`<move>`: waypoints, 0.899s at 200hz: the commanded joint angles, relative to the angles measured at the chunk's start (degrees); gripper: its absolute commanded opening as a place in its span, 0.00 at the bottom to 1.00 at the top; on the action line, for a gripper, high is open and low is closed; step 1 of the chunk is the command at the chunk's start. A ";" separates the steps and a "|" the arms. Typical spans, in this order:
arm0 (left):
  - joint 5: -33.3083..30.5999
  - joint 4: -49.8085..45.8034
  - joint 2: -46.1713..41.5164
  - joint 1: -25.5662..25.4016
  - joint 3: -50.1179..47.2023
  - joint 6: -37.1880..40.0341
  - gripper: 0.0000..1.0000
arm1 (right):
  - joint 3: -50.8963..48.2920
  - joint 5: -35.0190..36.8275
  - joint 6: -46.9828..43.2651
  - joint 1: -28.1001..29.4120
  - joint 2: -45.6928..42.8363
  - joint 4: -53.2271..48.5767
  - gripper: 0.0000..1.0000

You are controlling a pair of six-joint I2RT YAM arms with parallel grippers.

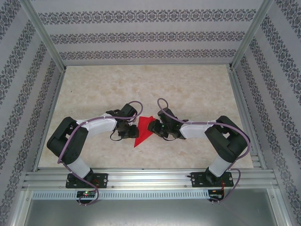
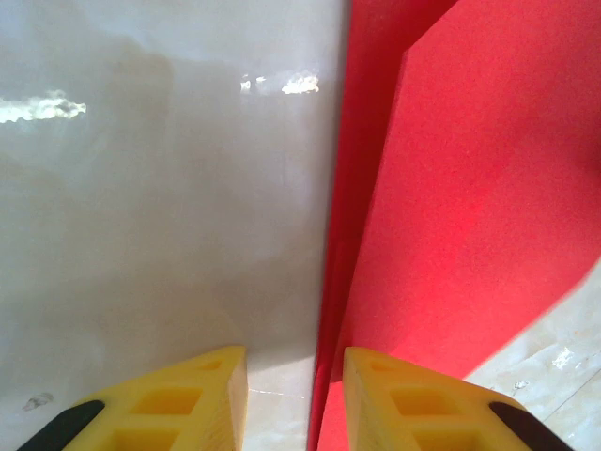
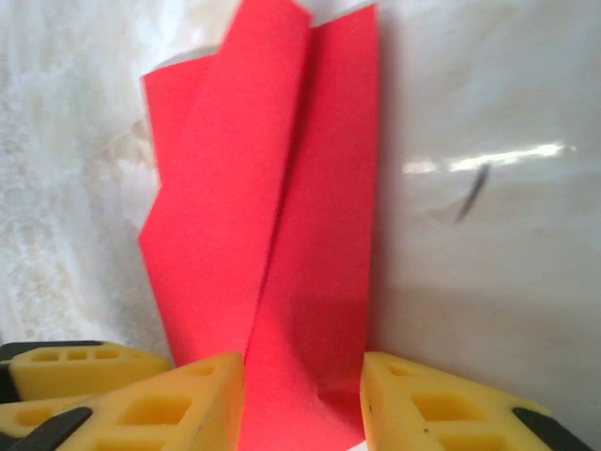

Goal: Fold a paper plane with a square sheet of paper (pick it up from the middle)
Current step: Turn over the paper at the center of the table.

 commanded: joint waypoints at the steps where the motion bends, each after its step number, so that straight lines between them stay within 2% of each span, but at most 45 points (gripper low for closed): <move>1: 5.45 5.17 1.06 -0.57 -0.94 0.00 0.33 | 0.01 -1.03 0.49 0.59 -0.08 2.80 0.39; 99: 5.19 6.12 0.36 -0.57 -1.16 -1.80 0.32 | -0.32 -1.86 1.61 0.78 0.98 9.03 0.44; 180: 6.24 9.25 0.46 -0.57 -2.32 -3.49 0.32 | 0.02 -1.06 0.93 1.45 0.36 8.91 0.45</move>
